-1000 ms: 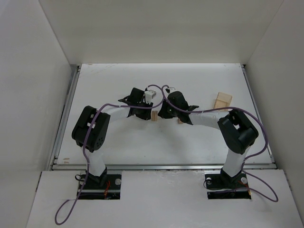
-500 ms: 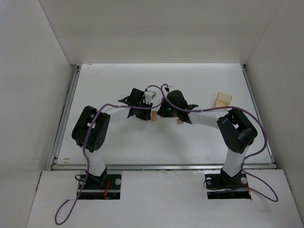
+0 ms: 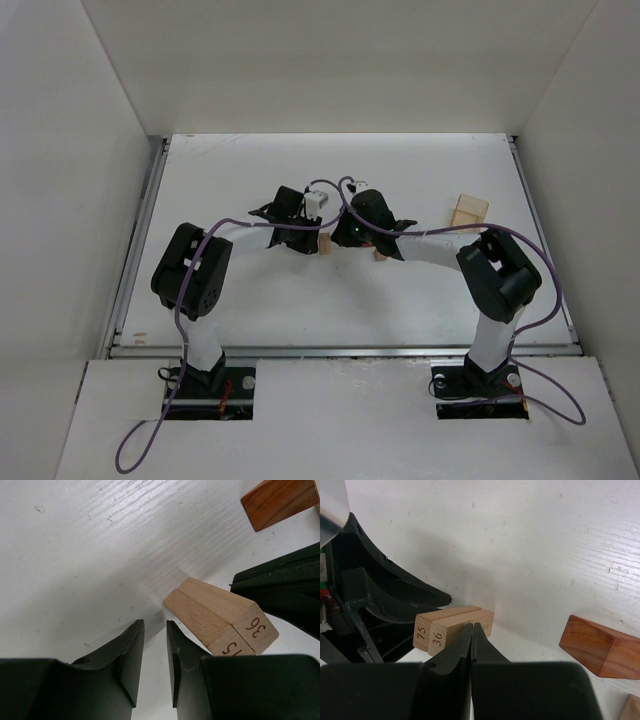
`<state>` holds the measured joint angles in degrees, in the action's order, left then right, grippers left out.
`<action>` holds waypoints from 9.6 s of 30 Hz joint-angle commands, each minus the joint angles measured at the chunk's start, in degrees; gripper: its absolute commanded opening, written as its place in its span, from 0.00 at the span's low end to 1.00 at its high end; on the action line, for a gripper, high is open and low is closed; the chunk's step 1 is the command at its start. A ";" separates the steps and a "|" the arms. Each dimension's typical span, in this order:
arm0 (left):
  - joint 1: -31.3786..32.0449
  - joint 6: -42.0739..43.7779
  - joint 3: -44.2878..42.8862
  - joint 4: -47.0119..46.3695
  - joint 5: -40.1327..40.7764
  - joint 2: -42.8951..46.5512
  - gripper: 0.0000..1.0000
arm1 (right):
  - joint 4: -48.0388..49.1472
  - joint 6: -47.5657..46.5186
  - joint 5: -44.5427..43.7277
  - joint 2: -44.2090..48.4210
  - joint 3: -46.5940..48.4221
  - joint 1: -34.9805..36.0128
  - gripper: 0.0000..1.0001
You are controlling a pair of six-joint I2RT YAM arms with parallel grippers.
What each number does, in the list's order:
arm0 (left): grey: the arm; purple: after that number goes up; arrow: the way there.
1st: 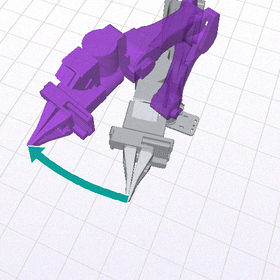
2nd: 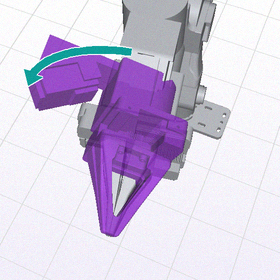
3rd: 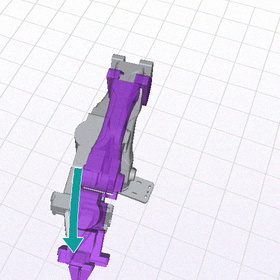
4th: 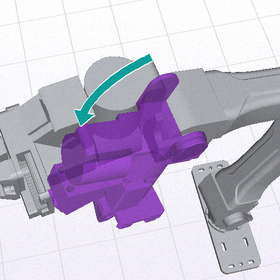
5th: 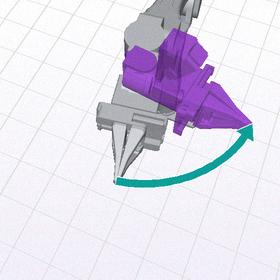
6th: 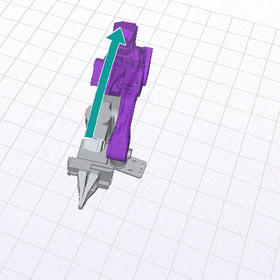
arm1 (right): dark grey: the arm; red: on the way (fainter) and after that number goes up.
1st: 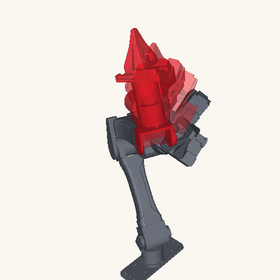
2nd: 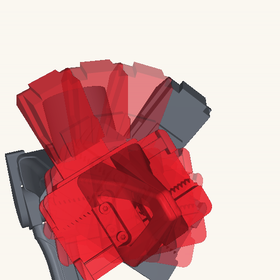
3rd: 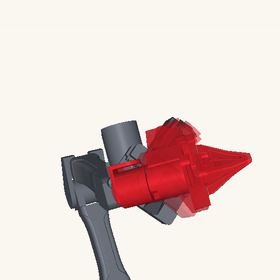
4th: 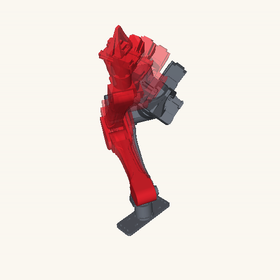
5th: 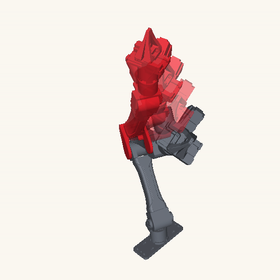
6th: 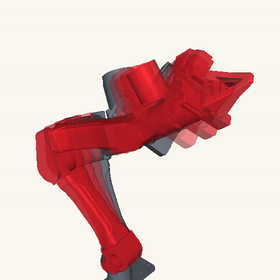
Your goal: Build the wood block tower
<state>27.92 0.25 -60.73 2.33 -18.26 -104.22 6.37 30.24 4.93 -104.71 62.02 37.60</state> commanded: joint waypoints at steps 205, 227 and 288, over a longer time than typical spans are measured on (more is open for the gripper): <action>-2.61 -1.57 -1.77 0.57 18.27 10.97 0.64 | -41.35 -4.31 -17.41 -1.91 14.45 -5.44 0.51; -2.61 -1.57 -1.76 0.57 17.73 10.97 0.64 | -46.88 -2.64 -18.02 2.04 16.36 -4.91 0.00; -2.61 -19.76 1.40 -0.13 48.58 13.17 0.77 | -62.71 10.63 -21.10 -15.53 53.65 9.24 0.01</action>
<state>25.39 -19.73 -59.86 3.79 30.39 -93.97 -56.14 39.97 -15.31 -120.38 113.01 46.24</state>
